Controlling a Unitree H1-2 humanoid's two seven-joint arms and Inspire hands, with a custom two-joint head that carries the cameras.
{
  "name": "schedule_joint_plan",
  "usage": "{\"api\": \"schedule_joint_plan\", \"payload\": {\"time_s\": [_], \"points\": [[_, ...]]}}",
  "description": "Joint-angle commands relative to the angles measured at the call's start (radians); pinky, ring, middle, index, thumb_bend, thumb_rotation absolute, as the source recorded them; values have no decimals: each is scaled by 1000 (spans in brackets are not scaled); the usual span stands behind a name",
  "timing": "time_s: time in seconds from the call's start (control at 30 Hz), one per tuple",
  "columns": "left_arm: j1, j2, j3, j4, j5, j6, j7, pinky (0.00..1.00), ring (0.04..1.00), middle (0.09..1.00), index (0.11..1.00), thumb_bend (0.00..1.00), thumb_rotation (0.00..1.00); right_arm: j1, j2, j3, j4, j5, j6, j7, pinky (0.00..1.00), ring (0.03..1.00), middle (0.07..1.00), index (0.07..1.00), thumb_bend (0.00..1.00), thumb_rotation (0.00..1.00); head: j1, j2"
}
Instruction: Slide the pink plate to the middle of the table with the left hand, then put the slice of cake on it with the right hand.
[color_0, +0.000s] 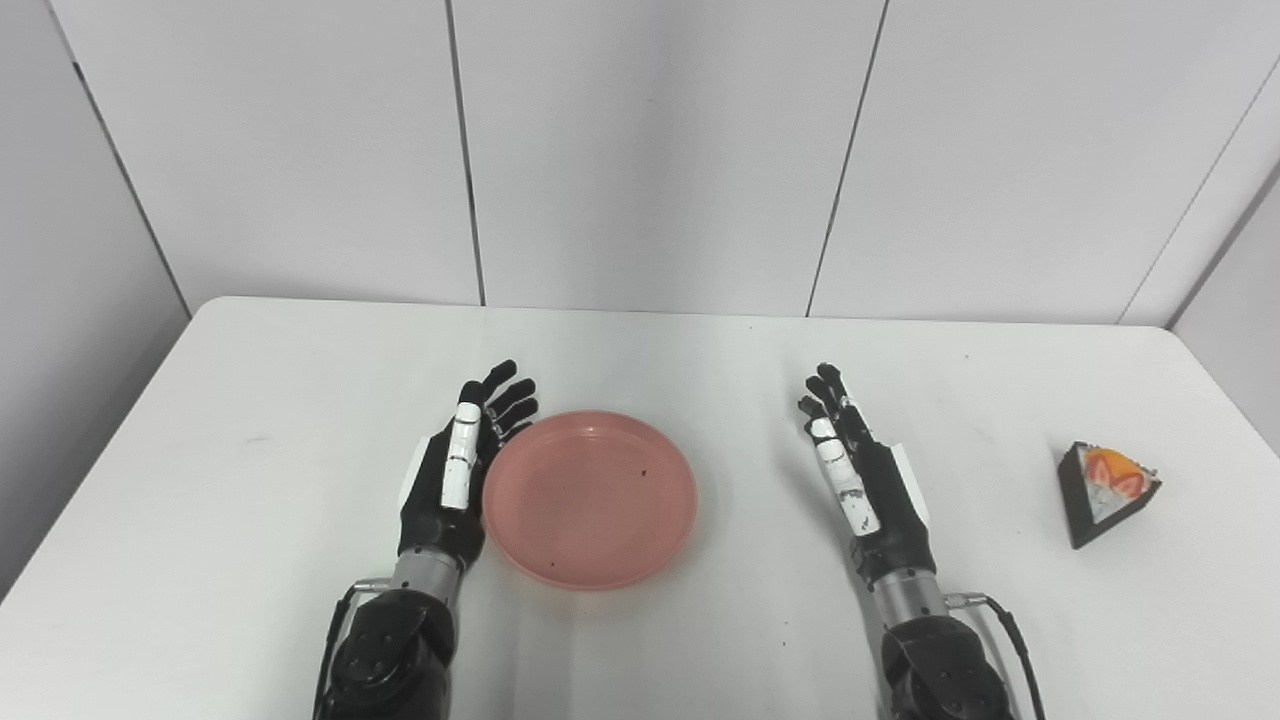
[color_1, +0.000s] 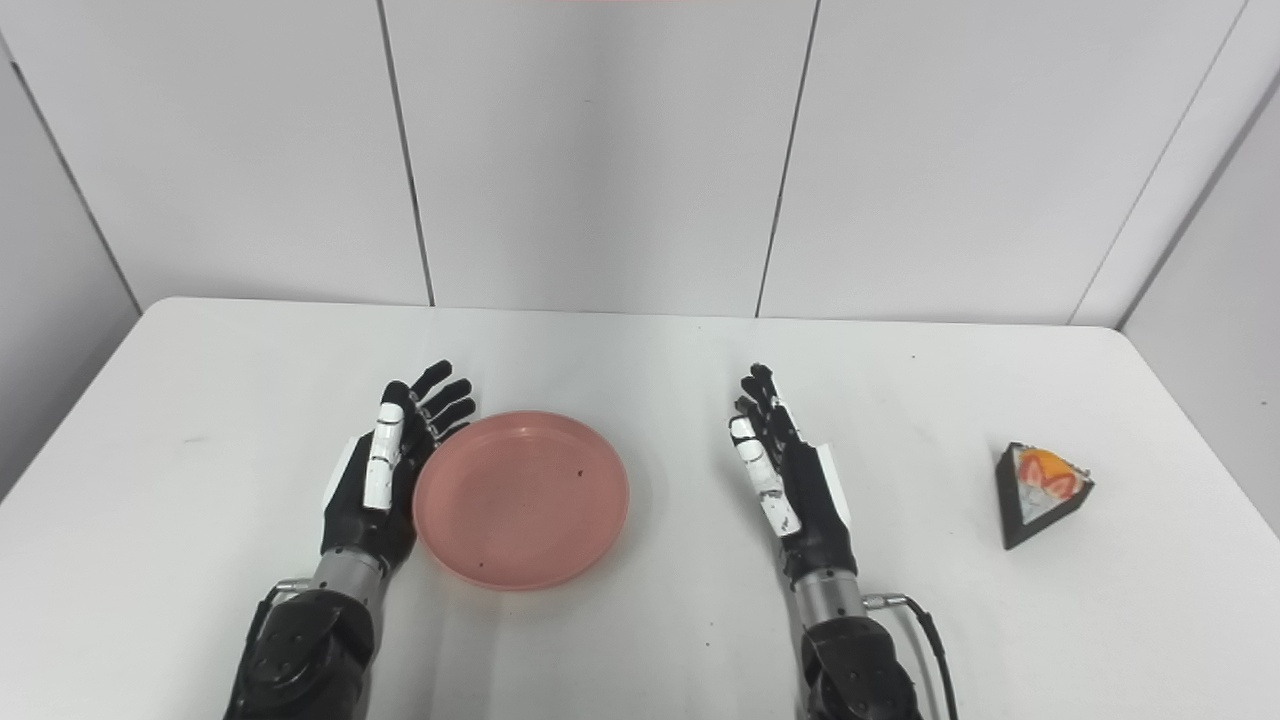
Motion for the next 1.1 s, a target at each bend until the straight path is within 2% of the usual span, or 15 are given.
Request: {"api": "schedule_joint_plan", "payload": {"time_s": [0.0,0.23,0.47,0.63,0.77,0.87,0.93,1.0,1.03,1.07], "points": [[29,-23,-19,33,11,-31,-14,875,874,871,865,590,1000,-10,14,6,-2,2,10,-2,932,913,942,956,564,921,1,1],[34,-34,-38,64,11,-71,-28,881,884,882,867,573,1000,-8,8,10,-16,-2,26,1,924,907,933,944,569,927,7,11],[37,-33,-66,68,34,-68,-27,898,907,906,890,577,1000,-5,9,6,-20,7,34,1,921,904,935,944,566,902,10,12],[37,-39,-74,73,26,-57,-42,929,928,929,911,603,1000,-8,-3,8,-15,-4,25,1,929,909,940,948,569,923,5,9],[31,-46,-71,92,25,-71,-50,929,925,935,917,606,1000,-28,-20,-5,14,-5,6,-5,942,907,936,951,625,924,-5,3],[30,-50,-70,101,27,-76,-54,924,922,933,918,599,1000,-52,-29,-33,29,-1,4,-28,943,913,931,945,622,876,-17,-2],[28,-48,-71,106,32,-77,-55,918,921,930,919,605,1000,-70,-34,-58,20,-2,18,-52,933,915,929,934,616,730,-23,-6],[26,-46,-72,112,36,-81,-57,916,921,929,920,606,1000,-87,-44,-77,3,-17,33,-74,926,922,928,941,579,654,-31,-11],[25,-46,-71,116,35,-85,-58,917,920,927,919,601,1000,-98,-54,-85,-2,-41,26,-95,888,905,909,928,572,573,-31,-11],[23,-46,-69,122,32,-93,-60,918,920,925,918,596,1000,-107,-65,-88,-5,-78,23,-121,864,887,893,917,568,550,-41,-15]]}}
